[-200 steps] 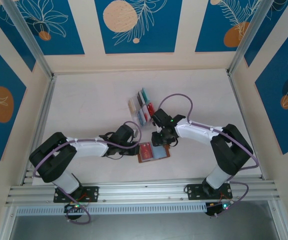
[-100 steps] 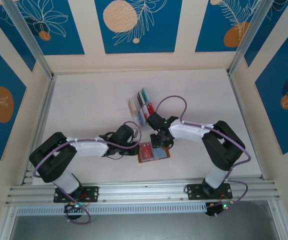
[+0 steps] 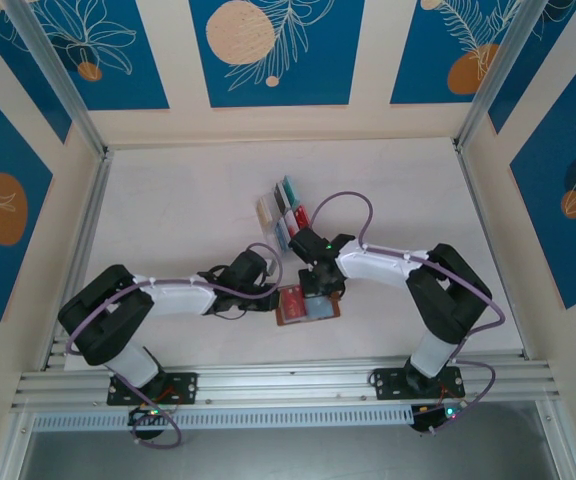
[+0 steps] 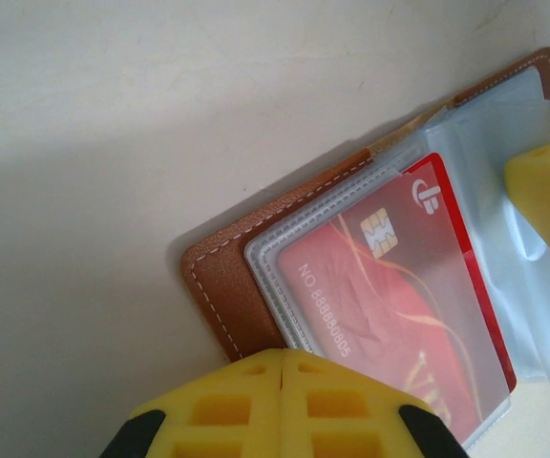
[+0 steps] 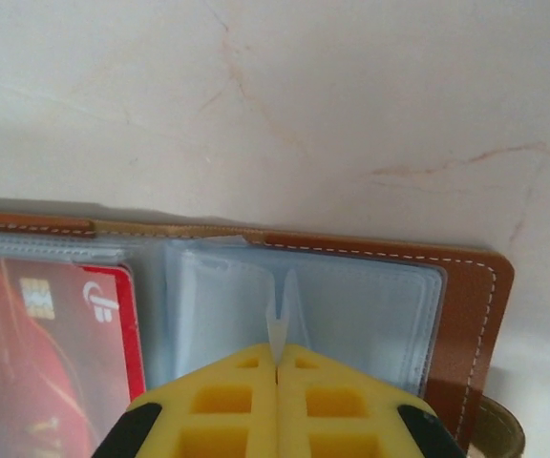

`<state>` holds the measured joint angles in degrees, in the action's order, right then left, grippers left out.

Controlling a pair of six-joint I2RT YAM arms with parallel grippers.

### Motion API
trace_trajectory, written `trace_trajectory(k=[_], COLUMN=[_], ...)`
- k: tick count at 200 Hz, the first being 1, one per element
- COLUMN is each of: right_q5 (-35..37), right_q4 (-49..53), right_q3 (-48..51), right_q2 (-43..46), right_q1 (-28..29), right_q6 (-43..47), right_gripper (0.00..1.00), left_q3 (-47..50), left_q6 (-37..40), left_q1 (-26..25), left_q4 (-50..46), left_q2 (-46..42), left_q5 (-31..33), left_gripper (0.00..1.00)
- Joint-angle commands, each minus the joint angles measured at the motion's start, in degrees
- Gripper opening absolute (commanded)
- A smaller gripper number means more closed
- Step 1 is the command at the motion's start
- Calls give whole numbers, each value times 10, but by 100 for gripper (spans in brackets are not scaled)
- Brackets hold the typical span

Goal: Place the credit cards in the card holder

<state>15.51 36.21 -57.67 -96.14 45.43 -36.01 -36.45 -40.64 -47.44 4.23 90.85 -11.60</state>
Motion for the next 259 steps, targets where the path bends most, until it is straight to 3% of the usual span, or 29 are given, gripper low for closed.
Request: trace_trajectory(k=[1,31,77,169,228,259], right_q5=[1,-48,-142,-330,-393,-352], right_q4=[42,34,-9,-131,-139,-87], right_q3=[-17,-30,-34,79,101,83], right_q2=[27,30,24,78,68,111], right_q1=[10,12,6,-26,-48,-50], right_q6=[3,8,-12,-75,-46,-12], right_gripper=[0,0,26,43,43,40], left_q3=[36,31,28,38,46,47], left_q6=[-7,-9,-17,-28,-33,-33], left_q1=[-14,-15,-20,-21,-20,-20], left_q4=[-76,-73,-60,-36,-23,-24], left_q2=[46,54,61,68,66,65], left_q5=[11,9,5,-5,-10,-10], left_gripper=[3,3,3,3,3,3])
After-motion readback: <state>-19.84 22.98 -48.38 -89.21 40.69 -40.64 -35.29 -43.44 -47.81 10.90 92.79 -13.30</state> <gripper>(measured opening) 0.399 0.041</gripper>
